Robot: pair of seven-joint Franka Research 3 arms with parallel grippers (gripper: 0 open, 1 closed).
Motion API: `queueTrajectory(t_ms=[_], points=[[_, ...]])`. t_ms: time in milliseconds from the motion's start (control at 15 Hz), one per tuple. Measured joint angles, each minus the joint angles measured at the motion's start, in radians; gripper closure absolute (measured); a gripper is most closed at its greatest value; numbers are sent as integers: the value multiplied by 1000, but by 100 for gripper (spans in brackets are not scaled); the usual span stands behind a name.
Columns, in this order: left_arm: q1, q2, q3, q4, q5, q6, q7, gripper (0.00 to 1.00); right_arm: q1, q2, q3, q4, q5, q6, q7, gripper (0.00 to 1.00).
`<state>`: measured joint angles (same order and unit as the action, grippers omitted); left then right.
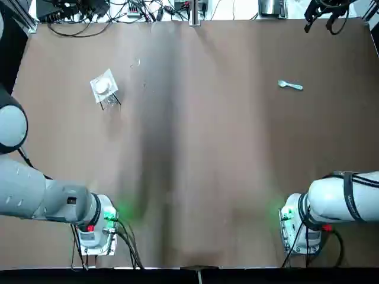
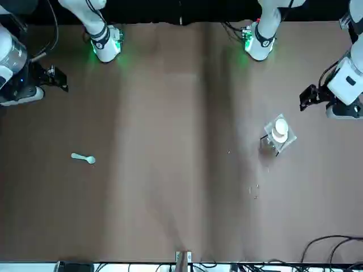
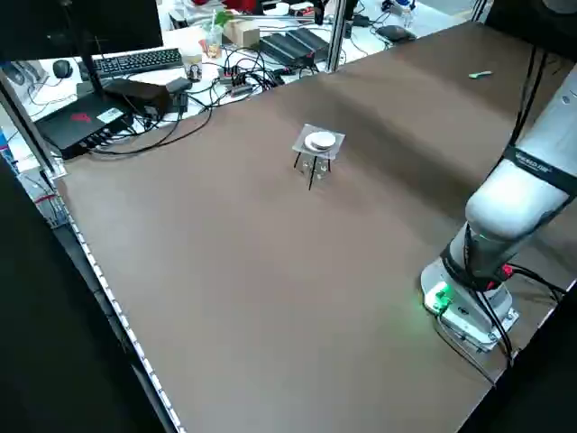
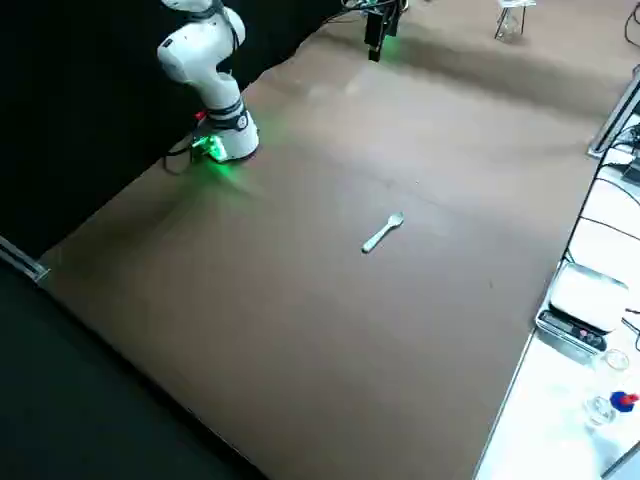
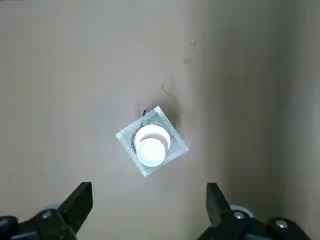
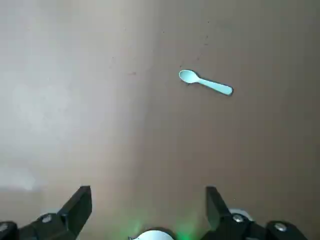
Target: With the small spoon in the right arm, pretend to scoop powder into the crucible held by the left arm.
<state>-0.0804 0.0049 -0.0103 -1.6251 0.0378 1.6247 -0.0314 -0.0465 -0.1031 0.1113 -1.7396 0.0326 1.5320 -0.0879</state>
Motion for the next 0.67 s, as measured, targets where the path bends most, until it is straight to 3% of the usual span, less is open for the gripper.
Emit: queueTrajectory(t_ms=[667], points=[[35,6,3,-30,1,-38,83,0,6,7,13,-14,0,-1,-6,0]])
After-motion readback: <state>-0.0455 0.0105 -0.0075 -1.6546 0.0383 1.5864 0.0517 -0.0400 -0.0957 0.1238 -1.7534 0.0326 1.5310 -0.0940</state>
